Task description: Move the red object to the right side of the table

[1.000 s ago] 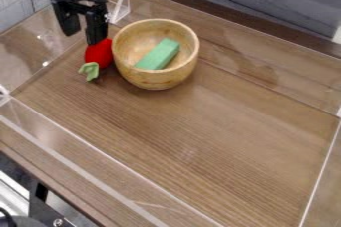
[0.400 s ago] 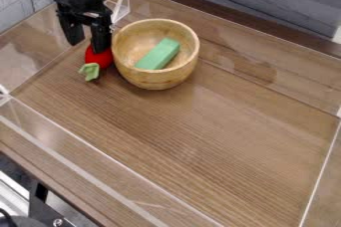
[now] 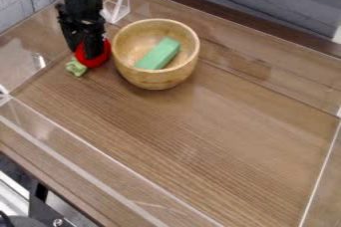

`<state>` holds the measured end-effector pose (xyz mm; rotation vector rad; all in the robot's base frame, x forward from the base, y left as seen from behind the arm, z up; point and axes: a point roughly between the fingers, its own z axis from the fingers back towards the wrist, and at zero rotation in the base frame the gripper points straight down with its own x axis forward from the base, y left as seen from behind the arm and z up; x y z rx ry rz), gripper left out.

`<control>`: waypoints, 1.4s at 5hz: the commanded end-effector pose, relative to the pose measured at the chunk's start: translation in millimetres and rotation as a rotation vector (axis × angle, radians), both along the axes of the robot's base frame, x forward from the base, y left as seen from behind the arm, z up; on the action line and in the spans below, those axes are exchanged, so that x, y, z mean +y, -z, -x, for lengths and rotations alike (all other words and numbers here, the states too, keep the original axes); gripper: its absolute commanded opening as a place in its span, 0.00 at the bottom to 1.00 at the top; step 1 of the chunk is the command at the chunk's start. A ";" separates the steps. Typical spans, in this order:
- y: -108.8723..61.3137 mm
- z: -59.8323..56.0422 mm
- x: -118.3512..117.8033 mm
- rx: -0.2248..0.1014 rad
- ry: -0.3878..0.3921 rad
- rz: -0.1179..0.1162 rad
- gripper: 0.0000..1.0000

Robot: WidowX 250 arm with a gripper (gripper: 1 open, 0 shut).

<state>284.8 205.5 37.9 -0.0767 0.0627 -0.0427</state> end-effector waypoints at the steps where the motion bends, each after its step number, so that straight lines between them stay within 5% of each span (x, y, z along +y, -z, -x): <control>1: -14.2 -3.4 11.1 -0.047 0.001 -0.025 1.00; 4: -4.3 -2.0 13.6 -0.037 0.132 -0.006 1.00; 6: -16.5 5.3 -9.1 -0.036 0.178 0.003 1.00; 7: -43.2 1.0 -4.1 -0.073 0.213 -0.015 0.00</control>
